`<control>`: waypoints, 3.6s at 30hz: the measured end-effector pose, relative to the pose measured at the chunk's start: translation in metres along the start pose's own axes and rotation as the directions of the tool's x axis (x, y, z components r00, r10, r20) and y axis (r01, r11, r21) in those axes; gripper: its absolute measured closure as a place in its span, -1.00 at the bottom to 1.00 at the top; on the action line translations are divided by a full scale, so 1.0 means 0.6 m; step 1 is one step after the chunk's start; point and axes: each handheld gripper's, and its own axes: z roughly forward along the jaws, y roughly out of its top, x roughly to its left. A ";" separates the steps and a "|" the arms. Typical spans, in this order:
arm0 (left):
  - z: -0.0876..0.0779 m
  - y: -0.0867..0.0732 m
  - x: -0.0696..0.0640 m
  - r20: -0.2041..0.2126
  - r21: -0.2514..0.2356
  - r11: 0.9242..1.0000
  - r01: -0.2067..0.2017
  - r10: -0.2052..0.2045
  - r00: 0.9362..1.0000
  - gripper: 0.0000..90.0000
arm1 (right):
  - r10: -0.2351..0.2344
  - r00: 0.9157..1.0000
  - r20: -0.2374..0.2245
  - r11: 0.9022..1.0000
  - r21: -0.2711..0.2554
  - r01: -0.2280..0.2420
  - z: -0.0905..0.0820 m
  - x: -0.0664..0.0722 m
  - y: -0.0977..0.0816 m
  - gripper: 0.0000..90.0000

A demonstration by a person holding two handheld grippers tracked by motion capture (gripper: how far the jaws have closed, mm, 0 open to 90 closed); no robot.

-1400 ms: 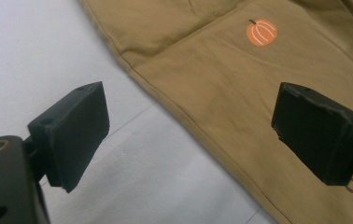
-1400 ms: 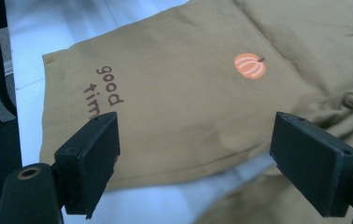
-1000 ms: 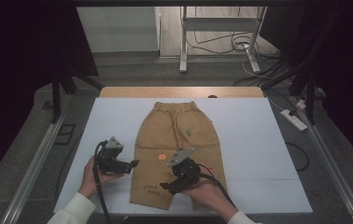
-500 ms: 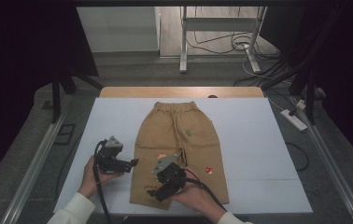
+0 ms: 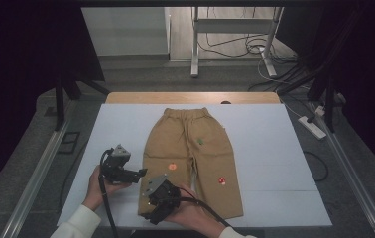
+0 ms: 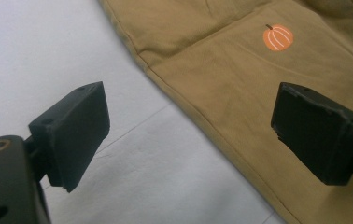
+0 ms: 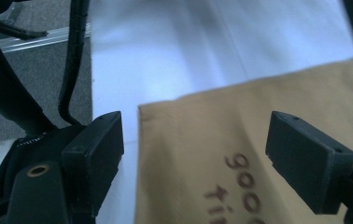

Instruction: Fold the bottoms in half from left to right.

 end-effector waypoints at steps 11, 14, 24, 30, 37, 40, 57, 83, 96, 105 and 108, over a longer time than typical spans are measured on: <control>0.000 -0.002 0.000 -0.002 0.004 1.000 0.003 -0.003 1.000 -0.74 | -0.042 0.999 0.004 0.998 0.053 0.042 0.030 0.014 0.003 -0.52; 0.002 -0.001 0.000 -0.001 0.008 1.000 0.003 -0.003 1.000 -0.74 | -0.026 1.000 0.018 0.999 0.034 0.025 0.031 0.013 0.001 -0.45; 0.000 -0.002 0.000 -0.003 0.009 1.000 0.003 -0.003 1.000 -0.74 | -0.004 0.995 0.103 1.000 0.019 0.002 0.012 -0.002 -0.007 0.82; 0.002 -0.001 0.004 0.002 0.012 1.000 0.008 -0.008 1.000 -0.73 | 0.028 0.997 0.073 1.000 0.009 -0.028 0.003 -0.011 -0.010 0.90; 0.001 0.004 0.007 0.014 -0.003 1.000 0.007 -0.007 1.000 -0.70 | 0.053 0.998 0.035 0.999 -0.010 -0.052 -0.009 -0.018 -0.011 0.90; 0.004 0.012 0.009 0.015 -0.003 1.000 0.008 -0.008 1.000 -0.70 | 0.051 0.998 0.030 0.999 -0.011 -0.051 -0.012 -0.019 -0.011 0.90; 0.025 0.064 0.028 0.033 -0.019 1.000 0.017 -0.016 0.999 -0.70 | 0.045 0.999 0.028 0.999 -0.023 -0.045 -0.015 -0.017 -0.013 0.89; 0.106 0.148 0.081 0.009 0.020 0.998 0.055 -0.056 0.998 -0.65 | 0.056 0.998 0.011 0.998 -0.022 -0.056 -0.016 -0.017 -0.016 0.88; 0.159 0.167 0.102 -0.016 0.083 0.993 0.084 -0.083 0.996 -0.62 | 0.062 0.998 0.004 0.998 -0.030 -0.062 -0.017 -0.018 -0.017 0.88; 0.173 0.168 0.103 -0.027 0.085 0.993 0.086 -0.084 0.996 -0.58 | 0.067 0.998 0.006 0.997 -0.024 -0.067 -0.019 -0.019 -0.017 0.88; 0.178 0.166 0.104 -0.024 0.100 0.991 0.086 -0.084 0.996 -0.58 | 0.069 0.998 0.003 0.997 -0.030 -0.069 -0.019 -0.019 -0.017 0.88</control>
